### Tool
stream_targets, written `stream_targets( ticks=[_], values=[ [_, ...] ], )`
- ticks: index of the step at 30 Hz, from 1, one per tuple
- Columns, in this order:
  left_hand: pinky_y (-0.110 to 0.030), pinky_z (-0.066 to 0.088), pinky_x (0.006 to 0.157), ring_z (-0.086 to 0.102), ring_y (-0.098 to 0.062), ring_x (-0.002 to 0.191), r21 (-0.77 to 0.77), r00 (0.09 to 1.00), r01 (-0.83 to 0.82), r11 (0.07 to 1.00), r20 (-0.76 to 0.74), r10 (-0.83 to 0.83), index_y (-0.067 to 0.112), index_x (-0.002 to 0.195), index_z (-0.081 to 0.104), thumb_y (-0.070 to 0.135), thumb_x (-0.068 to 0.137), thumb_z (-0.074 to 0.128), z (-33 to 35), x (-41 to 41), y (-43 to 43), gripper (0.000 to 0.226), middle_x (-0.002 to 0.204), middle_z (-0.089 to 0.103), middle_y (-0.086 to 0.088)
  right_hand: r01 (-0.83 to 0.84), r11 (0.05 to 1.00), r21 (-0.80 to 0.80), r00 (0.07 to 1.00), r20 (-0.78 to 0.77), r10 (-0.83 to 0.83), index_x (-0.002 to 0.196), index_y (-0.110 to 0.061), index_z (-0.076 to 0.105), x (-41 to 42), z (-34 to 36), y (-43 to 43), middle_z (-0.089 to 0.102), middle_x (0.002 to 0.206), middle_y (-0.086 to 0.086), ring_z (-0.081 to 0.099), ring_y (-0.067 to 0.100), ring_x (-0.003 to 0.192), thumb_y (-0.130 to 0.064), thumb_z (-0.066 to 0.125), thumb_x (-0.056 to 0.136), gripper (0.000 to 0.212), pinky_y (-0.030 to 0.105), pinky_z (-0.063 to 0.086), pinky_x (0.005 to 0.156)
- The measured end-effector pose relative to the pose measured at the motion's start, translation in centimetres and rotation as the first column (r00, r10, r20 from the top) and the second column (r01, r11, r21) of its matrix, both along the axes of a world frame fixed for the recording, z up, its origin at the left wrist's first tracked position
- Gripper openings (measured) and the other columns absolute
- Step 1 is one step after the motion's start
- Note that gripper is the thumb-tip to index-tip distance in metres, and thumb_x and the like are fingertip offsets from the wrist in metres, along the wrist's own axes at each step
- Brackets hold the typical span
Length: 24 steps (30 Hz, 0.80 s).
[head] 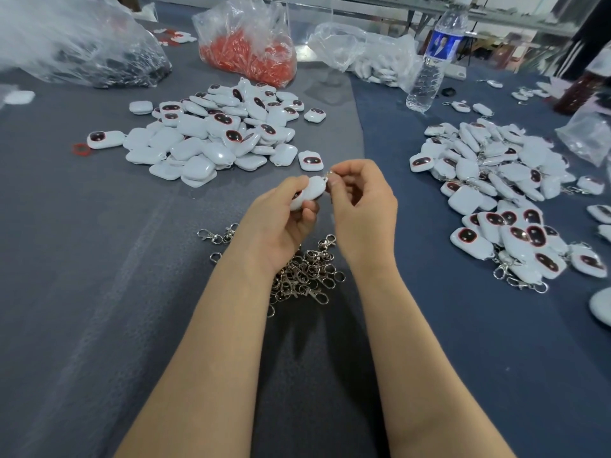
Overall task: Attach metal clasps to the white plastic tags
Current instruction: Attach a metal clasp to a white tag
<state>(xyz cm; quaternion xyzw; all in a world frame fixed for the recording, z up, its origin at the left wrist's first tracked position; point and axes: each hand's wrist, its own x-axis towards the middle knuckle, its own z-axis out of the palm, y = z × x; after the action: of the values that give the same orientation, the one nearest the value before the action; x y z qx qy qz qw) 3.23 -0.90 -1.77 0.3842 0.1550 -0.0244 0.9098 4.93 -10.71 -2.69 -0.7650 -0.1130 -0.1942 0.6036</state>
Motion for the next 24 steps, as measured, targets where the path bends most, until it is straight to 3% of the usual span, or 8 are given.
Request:
stream_targets(
  ticks=[7, 10, 12, 14, 15, 17, 21, 24],
  values=[
    [-0.008, 0.038, 0.036, 0.045, -0.003, 0.038, -0.251, 0.996, 0.018, 0.968, -0.079, -0.038, -0.001, 0.096, 0.054, 0.012, 0.096, 0.047, -0.1, -0.1, 0.5, 0.015, 0.071, 0.055, -0.009, 0.034, 0.981, -0.190, 0.994, 0.108, -0.014, 0.086, -0.007, 0.062, -0.1, -0.3, 0.1, 0.063, 0.076, 0.005, 0.056, 0.018, 0.072, -0.003, 0.056, 0.090, 0.008, 0.024, 0.045, 0.066],
    [-0.011, 0.041, 0.038, 0.047, -0.002, 0.039, 0.183, 0.983, -0.173, 0.968, -0.032, 0.182, 0.004, 0.083, 0.060, 0.009, 0.091, 0.056, -0.2, 0.1, 0.2, 0.011, 0.066, 0.056, -0.005, 0.009, 0.944, -0.329, 0.997, 0.079, 0.018, 0.085, -0.006, 0.063, 0.3, -0.6, 0.0, 0.063, 0.074, 0.004, 0.054, 0.018, 0.070, -0.002, 0.055, 0.090, 0.010, 0.030, 0.044, 0.066],
    [-0.020, 0.047, 0.048, 0.053, -0.007, 0.047, 0.657, 0.951, -0.302, 0.691, 0.152, 0.271, 0.010, 0.078, 0.064, 0.009, 0.088, 0.058, -0.6, 0.1, 0.0, 0.012, 0.066, 0.059, -0.003, -0.049, 0.925, -0.377, 0.998, 0.008, 0.056, 0.083, -0.008, 0.062, 0.5, -1.0, -0.2, 0.061, 0.071, 0.003, 0.050, 0.015, 0.065, -0.001, 0.054, 0.089, 0.012, 0.030, 0.042, 0.062],
    [-0.026, 0.047, 0.063, 0.057, -0.015, 0.065, 0.849, 0.926, -0.375, 0.372, 0.320, 0.202, 0.010, 0.082, 0.067, 0.012, 0.085, 0.058, -0.6, -0.1, -0.2, 0.010, 0.075, 0.065, -0.003, -0.081, 0.921, -0.381, 0.996, -0.054, 0.066, 0.081, -0.012, 0.059, 0.6, -1.2, -0.3, 0.057, 0.068, -0.001, 0.045, 0.007, 0.060, -0.002, 0.053, 0.089, 0.014, 0.019, 0.038, 0.054],
    [-0.025, 0.046, 0.067, 0.057, -0.015, 0.070, 0.867, 0.921, -0.388, 0.314, 0.349, 0.175, 0.011, 0.086, 0.067, 0.014, 0.086, 0.058, -0.6, -0.2, -0.3, 0.009, 0.079, 0.066, -0.001, -0.089, 0.934, -0.346, 0.994, -0.085, 0.064, 0.082, -0.014, 0.058, 0.6, -1.2, -0.3, 0.056, 0.068, -0.005, 0.046, 0.004, 0.059, -0.004, 0.053, 0.090, 0.014, 0.014, 0.037, 0.053],
    [-0.026, 0.049, 0.067, 0.060, -0.014, 0.071, 0.835, 0.921, -0.390, 0.389, 0.350, 0.173, 0.017, 0.089, 0.064, 0.016, 0.088, 0.057, -0.7, -0.1, -0.3, 0.006, 0.078, 0.064, 0.003, -0.110, 0.974, -0.199, 0.982, -0.170, 0.077, 0.090, -0.019, 0.057, 0.7, -1.2, -0.2, 0.056, 0.073, -0.009, 0.049, -0.003, 0.061, -0.009, 0.054, 0.092, 0.011, 0.009, 0.038, 0.057],
    [-0.014, 0.046, 0.044, 0.051, 0.001, 0.041, 0.523, 0.948, -0.315, 0.792, 0.143, 0.283, 0.015, 0.086, 0.060, 0.014, 0.094, 0.054, -0.7, 0.2, -0.5, 0.010, 0.063, 0.058, 0.004, -0.158, 0.980, 0.120, 0.922, -0.337, 0.190, 0.095, -0.019, 0.055, 0.9, -0.8, -0.1, 0.063, 0.090, 0.004, 0.063, 0.011, 0.076, -0.007, 0.055, 0.092, 0.013, 0.029, 0.055, 0.076],
    [-0.012, 0.045, 0.042, 0.048, 0.000, 0.038, 0.252, 0.959, -0.284, 0.925, 0.053, 0.280, 0.011, 0.081, 0.059, 0.013, 0.096, 0.052, -0.7, 0.4, -0.2, 0.017, 0.048, 0.057, 0.007, -0.210, 0.972, 0.104, 0.901, -0.365, 0.234, 0.093, -0.016, 0.058, 0.8, -0.7, -0.1, 0.069, 0.093, 0.010, 0.066, 0.008, 0.070, -0.008, 0.060, 0.090, 0.009, 0.026, 0.056, 0.071]
  ],
)
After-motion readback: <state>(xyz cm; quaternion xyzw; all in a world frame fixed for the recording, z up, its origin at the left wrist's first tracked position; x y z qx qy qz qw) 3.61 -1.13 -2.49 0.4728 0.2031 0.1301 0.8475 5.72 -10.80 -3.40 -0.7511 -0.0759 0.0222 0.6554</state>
